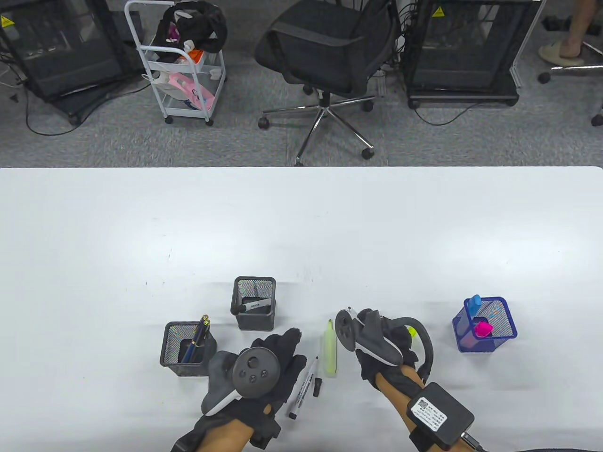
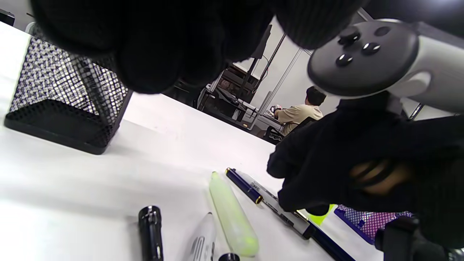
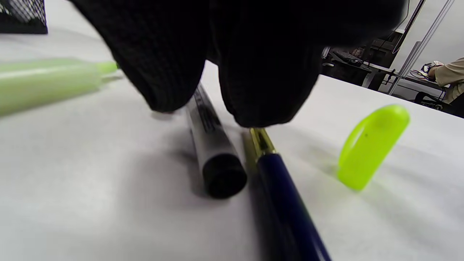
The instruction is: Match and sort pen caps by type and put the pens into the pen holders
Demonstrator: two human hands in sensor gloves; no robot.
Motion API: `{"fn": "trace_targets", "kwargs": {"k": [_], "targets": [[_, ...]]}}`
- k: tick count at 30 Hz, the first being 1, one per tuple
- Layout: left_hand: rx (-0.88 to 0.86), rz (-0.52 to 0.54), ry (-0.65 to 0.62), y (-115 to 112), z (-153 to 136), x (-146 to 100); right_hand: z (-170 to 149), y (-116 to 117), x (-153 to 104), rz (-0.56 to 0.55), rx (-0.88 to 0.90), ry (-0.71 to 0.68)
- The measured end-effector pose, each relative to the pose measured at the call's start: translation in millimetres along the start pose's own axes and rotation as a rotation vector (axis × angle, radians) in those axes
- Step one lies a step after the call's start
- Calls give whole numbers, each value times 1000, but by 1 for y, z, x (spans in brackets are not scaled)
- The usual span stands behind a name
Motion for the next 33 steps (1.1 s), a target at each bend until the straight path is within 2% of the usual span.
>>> {"fn": "trace_targets", "kwargs": {"k": [7, 13, 17, 20, 23, 25, 28, 33], "targets": [[3, -20, 3, -2, -1, 1, 7, 9, 4, 23, -51, -1], [5, -21, 2, -3, 0, 0, 2, 4, 1, -3, 5, 13], [6, -26, 5, -4, -1, 1, -12, -31, -14, -148, 129, 8], [12, -31, 7, -5, 0, 2, -26, -57, -33, -300, 370, -93], [15, -36, 12, -6, -1, 2, -35, -68, -51, -386, 504, -189], [13, -39, 21, -7, -2, 2, -39, -68, -63, -416, 552, -227], [16, -54, 42, -12, -5, 3, -45, -56, -72, -419, 640, -266], [71, -104, 100, -24, -6, 9, -52, -36, -70, -368, 698, -246]]}}
Point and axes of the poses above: the tracker on the back of each hand, its own z axis roughly to the thumb side, its own x axis roughly from the wrist to the fingertips, y = z × x, the point moved 2 cm from there along x, roughly from the wrist to the fingertips, and after that the axes turned 14 degrees about -y, right-handed, at the moved point
